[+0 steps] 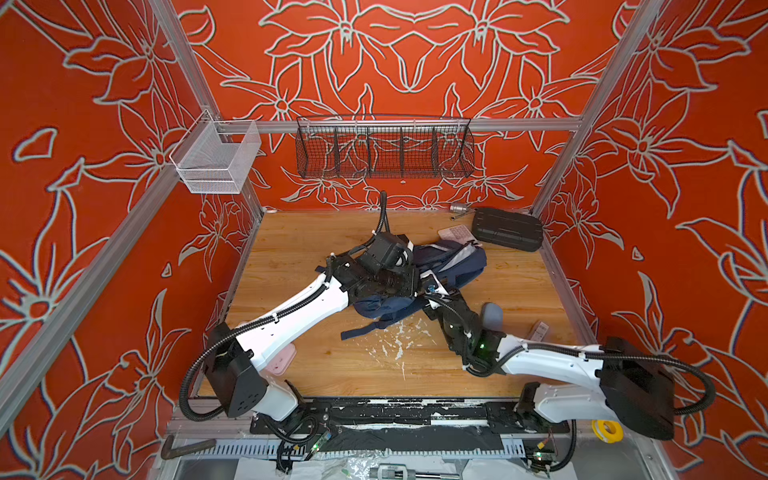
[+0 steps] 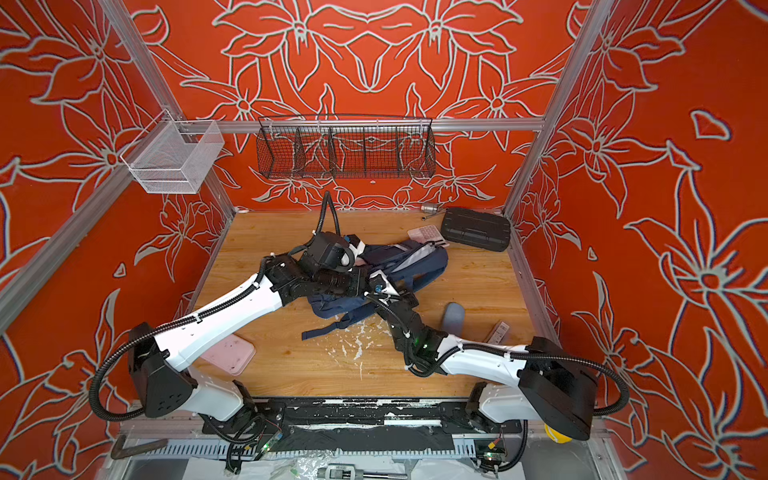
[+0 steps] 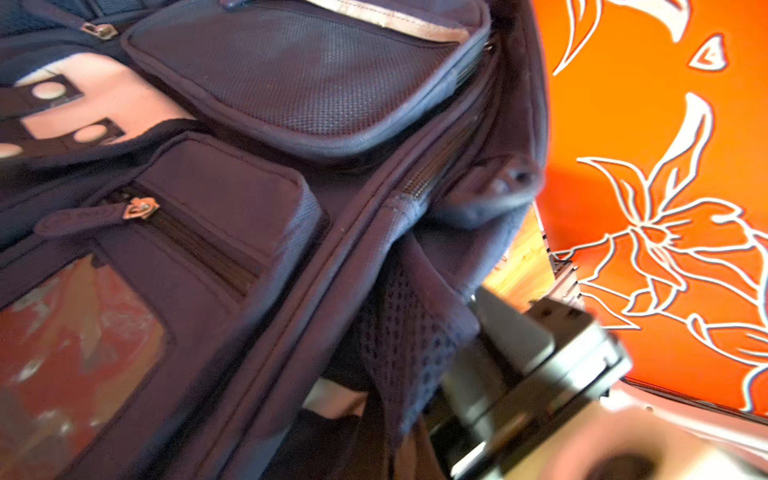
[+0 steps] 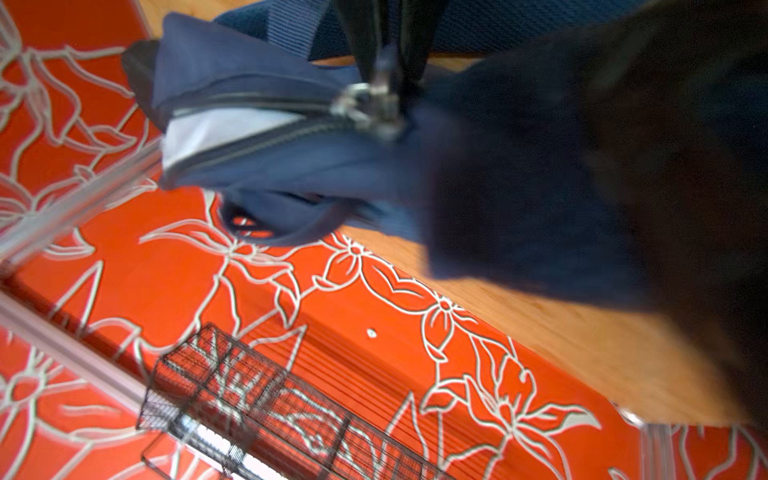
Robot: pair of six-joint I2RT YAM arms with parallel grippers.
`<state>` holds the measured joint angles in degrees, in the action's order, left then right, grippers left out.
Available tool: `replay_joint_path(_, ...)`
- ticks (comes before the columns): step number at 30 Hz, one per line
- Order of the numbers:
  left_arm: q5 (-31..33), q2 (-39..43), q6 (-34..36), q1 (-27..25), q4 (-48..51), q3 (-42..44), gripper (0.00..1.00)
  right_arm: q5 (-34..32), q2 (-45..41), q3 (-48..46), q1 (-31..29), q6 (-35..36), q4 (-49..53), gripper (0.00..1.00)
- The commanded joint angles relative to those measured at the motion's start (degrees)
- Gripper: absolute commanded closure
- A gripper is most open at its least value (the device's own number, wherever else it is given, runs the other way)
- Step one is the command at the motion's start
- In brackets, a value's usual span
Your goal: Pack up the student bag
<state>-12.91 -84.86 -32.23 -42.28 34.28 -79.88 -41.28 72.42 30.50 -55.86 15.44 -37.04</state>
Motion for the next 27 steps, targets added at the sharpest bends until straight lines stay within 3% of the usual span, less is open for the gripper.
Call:
replay_joint_path(1, 0.6, 0.9, 2.5, -0.5, -1.4, -2.8, 1.00, 6.0, -4.4, -1.9, 0.7, -2.9, -1.9, 1.00)
replay_joint_path(5, 2.7, 2.1, 7.1, -0.4, -0.8, -2.7, 1.00, 14.3, -12.2, -6.3, 3.6, -9.6, 3.0, 1.00)
replay_joint_path(10, 2.9, 2.7, 11.3, -0.4, 0.1, -2.7, 1.00, 22.7, -18.0, -7.9, 6.9, -13.0, 7.3, 1.00)
replay_joint_path(21, 0.5, 2.5, 15.7, -0.4, 0.2, -1.5, 1.00, 32.6, -15.2, -6.1, 8.6, -15.6, 6.7, 1.00)
replay_joint_path(27, -0.5, 2.6, 18.3, -0.4, 1.0, -0.3, 1.00, 32.4, -13.3, -5.9, 8.7, -17.9, 4.4, 1.00)
